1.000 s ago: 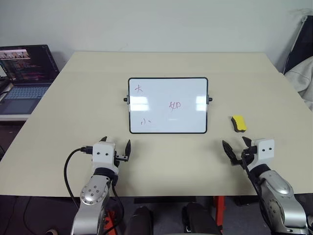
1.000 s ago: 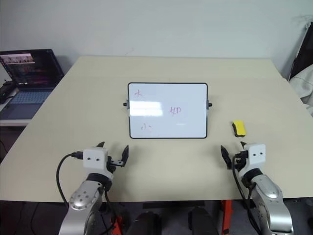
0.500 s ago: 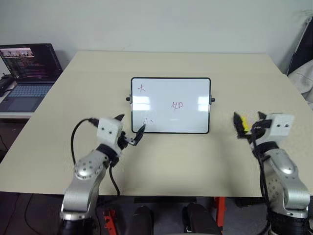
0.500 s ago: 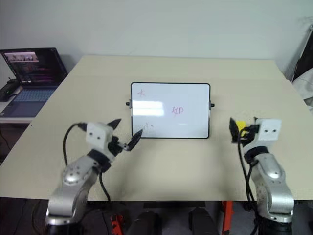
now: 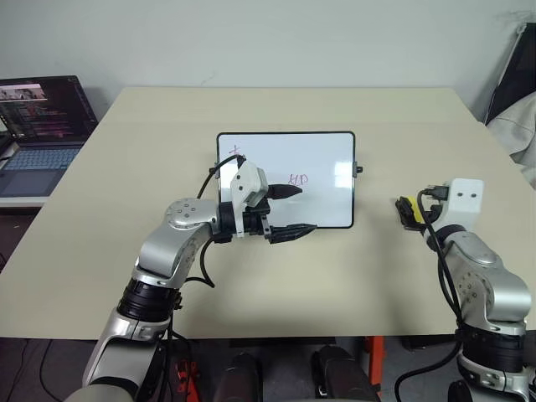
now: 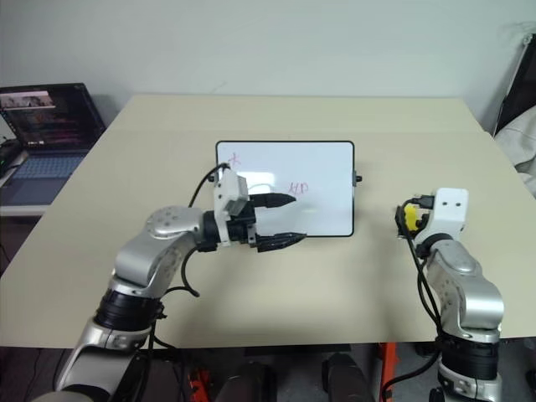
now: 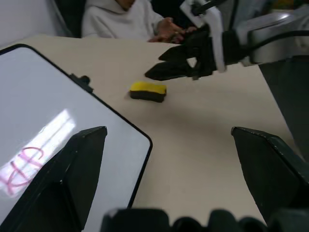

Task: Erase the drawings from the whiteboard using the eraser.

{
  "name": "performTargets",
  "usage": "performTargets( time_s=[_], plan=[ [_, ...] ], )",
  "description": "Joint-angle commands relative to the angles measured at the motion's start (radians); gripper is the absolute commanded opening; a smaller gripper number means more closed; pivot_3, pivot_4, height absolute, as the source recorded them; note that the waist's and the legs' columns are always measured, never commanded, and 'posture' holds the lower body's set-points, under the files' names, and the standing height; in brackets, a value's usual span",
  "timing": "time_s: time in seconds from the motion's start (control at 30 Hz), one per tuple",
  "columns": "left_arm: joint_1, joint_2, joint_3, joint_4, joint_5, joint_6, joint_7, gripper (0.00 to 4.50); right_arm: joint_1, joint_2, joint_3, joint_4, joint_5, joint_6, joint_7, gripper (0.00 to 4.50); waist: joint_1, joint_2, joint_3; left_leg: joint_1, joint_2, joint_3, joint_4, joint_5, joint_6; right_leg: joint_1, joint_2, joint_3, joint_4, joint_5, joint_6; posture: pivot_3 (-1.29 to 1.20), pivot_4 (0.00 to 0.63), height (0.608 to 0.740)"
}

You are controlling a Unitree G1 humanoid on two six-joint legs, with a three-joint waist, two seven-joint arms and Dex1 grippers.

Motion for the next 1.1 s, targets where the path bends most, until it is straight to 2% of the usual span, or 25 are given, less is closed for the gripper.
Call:
performTargets(
  time_s=[0.03,0.6,0.7,0.93,1.1],
  plan=[
    [-0.036,0.003,-0.018,0.001,0.014,-0.033,-0.034,4.5,-0.043,-0.007,0.011,0.057,-0.02,-0.041,0.021,4.48,0.0,0.0,0.0,0.0,0.0,0.0,0.0,0.0,0.0,0.0,0.0,0.0,0.0,0.0,0.0,0.0,0.15,0.74],
    [0.026,0.067,0.003,-0.048,0.023,-0.019,-0.025,4.5,-0.145,-0.03,0.018,0.409,-0.1,-0.262,0.081,4.48,0.0,0.0,0.0,0.0,0.0,0.0,0.0,0.0,0.0,0.0,0.0,0.0,0.0,0.0,0.0,0.0,0.15,0.74],
    [0.029,0.07,0.004,-0.056,0.022,-0.013,-0.018,4.5,-0.16,-0.029,0.02,0.448,-0.109,-0.275,0.073,3.92,0.001,0.0,0.0,0.0,0.0,0.0,0.0,0.0,0.0,0.0,-0.001,0.0,0.0,0.0,0.0,0.0,0.15,0.74],
    [0.038,0.081,0.008,-0.072,0.02,-0.002,-0.008,4.5,-0.165,-0.018,0.015,0.468,-0.112,-0.292,0.069,1.4,0.0,0.0,0.0,0.0,0.0,0.0,0.0,0.0,0.0,0.0,-0.001,0.0,0.0,0.0,0.0,0.0,0.15,0.74],
    [0.048,0.086,0.015,-0.082,0.012,0.017,0.005,4.5,-0.154,-0.012,0.013,0.431,-0.103,-0.283,0.075,1.34,0.0,0.0,0.0,0.0,0.0,0.0,0.0,0.0,0.0,0.0,-0.001,0.0,0.0,0.0,0.0,0.0,0.15,0.74]
  ],
)
